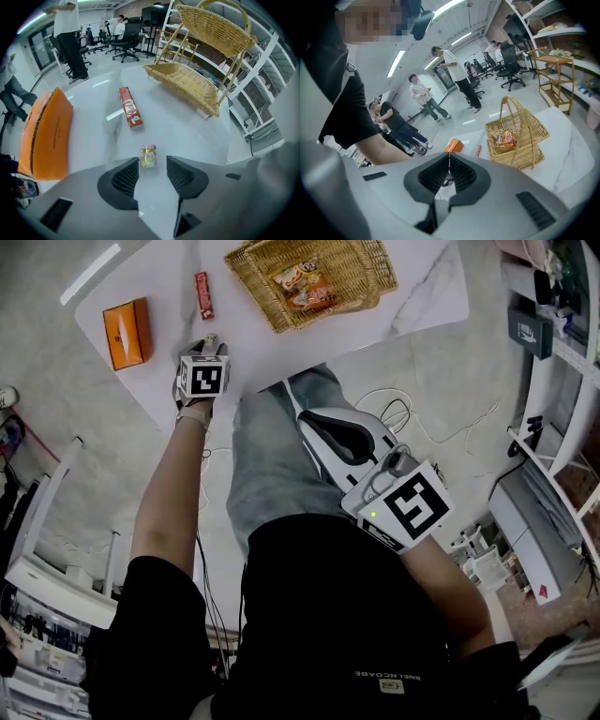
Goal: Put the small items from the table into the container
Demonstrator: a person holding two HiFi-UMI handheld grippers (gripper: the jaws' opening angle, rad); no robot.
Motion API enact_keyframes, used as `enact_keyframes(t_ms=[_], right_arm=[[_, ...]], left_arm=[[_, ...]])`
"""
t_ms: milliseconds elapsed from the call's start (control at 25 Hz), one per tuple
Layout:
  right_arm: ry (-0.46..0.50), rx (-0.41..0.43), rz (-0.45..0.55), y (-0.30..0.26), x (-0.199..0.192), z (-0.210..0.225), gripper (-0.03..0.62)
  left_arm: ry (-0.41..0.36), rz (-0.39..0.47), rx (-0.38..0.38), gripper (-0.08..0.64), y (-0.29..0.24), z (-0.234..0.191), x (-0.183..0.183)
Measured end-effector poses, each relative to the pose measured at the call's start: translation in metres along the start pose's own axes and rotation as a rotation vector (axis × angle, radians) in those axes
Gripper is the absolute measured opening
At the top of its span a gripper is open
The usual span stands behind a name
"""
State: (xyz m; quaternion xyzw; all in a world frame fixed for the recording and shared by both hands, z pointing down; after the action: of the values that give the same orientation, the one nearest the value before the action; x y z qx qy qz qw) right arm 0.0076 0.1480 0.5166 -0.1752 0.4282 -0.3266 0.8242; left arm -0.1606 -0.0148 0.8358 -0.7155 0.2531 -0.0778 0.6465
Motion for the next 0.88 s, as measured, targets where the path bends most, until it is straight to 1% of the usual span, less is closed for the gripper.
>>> enact_keyframes(t_ms=[320, 880], right_arm=[[0.004, 0.004, 0.002, 0.0, -0.002, -0.003, 0.011], [0.034, 0.02, -0.001, 0.005, 0.003, -0.01, 0.011]], left_arm=[[0.011, 0.007, 0.015, 0.125, 0.001, -0.004, -0.001], [-0.001, 0.025, 0.025, 0.112, 0.013, 0.006, -0.004]])
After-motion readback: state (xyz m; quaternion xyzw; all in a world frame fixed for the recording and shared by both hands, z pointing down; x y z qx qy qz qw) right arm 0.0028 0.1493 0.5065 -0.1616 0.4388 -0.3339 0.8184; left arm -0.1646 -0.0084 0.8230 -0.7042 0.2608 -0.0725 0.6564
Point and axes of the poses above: the fingertips, and each gripper's own axes: y backward along the fingers, z to its right, x out of its top, the point moved 10 cm from there along y, backward along the fingers, and after that the axes turned 4 degrees about -y, right-handed, at the moved point
